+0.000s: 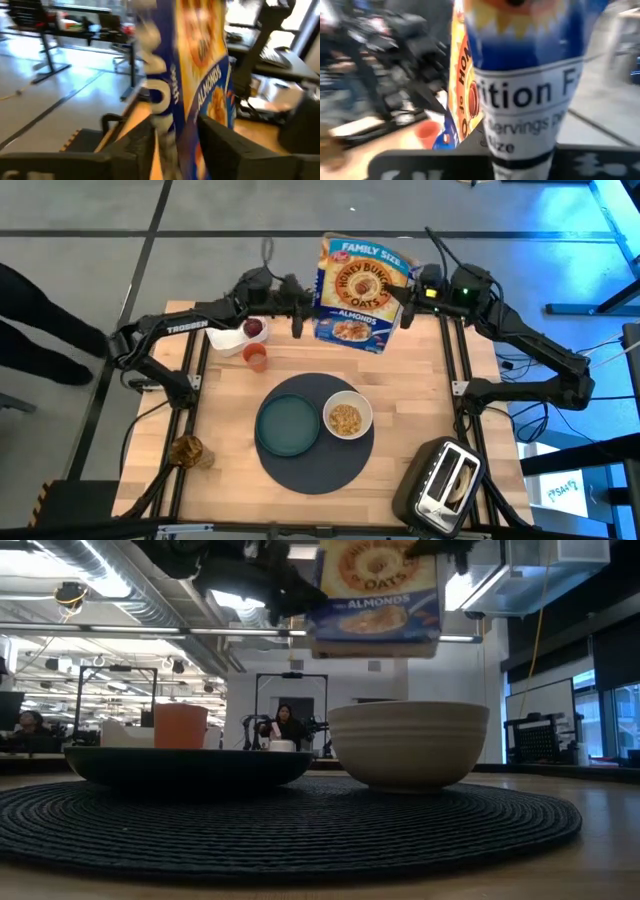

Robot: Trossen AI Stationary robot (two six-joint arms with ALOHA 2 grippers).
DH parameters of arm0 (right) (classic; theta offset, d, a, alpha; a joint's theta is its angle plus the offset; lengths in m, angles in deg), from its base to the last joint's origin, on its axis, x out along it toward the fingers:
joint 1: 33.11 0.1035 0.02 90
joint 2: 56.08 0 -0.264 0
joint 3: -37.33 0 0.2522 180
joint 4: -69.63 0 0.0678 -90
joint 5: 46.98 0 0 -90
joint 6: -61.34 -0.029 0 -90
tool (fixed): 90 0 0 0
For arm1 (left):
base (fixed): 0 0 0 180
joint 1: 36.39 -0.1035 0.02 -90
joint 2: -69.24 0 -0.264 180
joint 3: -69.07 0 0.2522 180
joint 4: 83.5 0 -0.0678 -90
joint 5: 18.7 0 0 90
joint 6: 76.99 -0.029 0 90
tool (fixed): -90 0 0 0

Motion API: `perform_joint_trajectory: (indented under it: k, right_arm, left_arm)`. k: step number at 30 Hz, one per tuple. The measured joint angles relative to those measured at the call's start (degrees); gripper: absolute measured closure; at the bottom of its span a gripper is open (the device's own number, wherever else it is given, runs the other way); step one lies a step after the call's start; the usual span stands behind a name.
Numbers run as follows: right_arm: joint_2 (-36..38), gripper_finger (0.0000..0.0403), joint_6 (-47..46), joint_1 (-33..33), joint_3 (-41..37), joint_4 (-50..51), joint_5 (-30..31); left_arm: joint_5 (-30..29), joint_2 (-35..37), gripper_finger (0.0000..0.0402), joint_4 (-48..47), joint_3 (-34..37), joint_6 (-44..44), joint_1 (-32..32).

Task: Arrange a breakfast setting
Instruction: Pour the cereal from the cereal box into the gray bowl

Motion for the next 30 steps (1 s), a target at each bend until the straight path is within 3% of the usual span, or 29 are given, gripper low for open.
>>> perform_joint_trajectory:
  k: [9, 14, 19, 23, 30]
  right_arm:
    - [10.7, 0.0403, -2.9, 6.9, -19.7, -2.6, 26.5]
    - [15.0, 0.0403, -6.2, 12.7, -28.9, -2.4, 37.8]
    - [16.1, 0.0403, -6.8, 18.1, -34.8, -2.7, 50.2]
    - [16.1, 0.0403, -8.4, 20.5, -37.4, -2.9, 53.4]
    - [16.2, 0.0390, -10.4, 20.8, -38.8, -2.1, 52.2]
  left_arm:
    - [-5.7, 7.7, 0.0167, -14.8, 0.0, 2.7, -4.8]
    - [-7.2, 9.4, 0.0154, -22.8, 0.0, 2.7, -4.7]
    - [-7.3, 9.4, 0.0155, -25.0, 0.0, 2.7, -4.7]
    - [-7.5, 9.4, 0.0155, -25.0, 0.0, 2.7, -4.0]
    - [-8.7, 9.4, 0.0155, -25.4, 0.0, 2.7, -2.6]
